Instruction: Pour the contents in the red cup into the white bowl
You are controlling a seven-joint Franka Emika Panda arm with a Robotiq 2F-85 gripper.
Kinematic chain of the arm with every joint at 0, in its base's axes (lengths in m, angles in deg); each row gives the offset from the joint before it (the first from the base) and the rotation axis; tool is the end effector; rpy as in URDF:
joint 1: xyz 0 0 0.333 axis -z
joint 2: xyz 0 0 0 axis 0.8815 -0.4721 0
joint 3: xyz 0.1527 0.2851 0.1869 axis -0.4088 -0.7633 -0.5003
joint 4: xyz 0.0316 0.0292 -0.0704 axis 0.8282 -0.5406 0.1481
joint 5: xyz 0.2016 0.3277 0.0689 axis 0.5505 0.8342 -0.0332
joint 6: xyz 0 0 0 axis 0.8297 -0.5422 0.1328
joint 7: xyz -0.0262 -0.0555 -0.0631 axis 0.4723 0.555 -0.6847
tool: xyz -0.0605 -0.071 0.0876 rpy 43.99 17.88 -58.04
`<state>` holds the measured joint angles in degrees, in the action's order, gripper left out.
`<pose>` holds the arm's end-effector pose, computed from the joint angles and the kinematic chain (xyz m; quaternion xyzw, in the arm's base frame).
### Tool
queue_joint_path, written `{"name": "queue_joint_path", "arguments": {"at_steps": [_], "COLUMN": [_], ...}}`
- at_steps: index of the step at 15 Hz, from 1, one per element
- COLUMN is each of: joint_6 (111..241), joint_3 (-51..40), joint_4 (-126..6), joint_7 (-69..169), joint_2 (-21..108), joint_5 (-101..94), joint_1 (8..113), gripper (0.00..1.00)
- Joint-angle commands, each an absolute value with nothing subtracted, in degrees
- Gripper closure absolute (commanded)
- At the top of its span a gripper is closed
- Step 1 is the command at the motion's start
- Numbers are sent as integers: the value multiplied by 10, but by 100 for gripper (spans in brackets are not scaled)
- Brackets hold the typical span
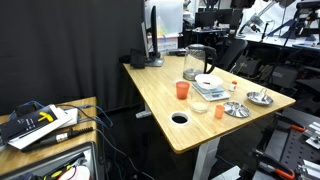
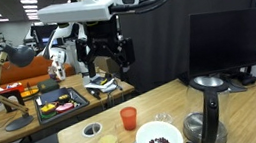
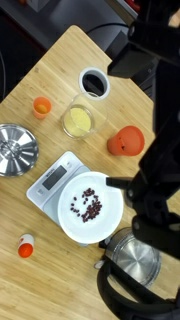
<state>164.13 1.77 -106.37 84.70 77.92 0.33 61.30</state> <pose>0.4179 -0.0845 0.4613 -0.9856 -0.1640 -0.0241 0.0338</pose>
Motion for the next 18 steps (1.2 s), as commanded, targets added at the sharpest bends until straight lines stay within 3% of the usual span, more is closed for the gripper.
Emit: {"name": "queue_joint_path", "arguments": {"at_steps": [1,18], "joint_6": [1671,1671], "joint_3": [-3,-11], "joint_4": [-1043,-1011], "joint_7": [847,852], "joint_2": [750,723], "joint_5": [6,9], "joint_1": [611,608], "gripper": [0,0]}}
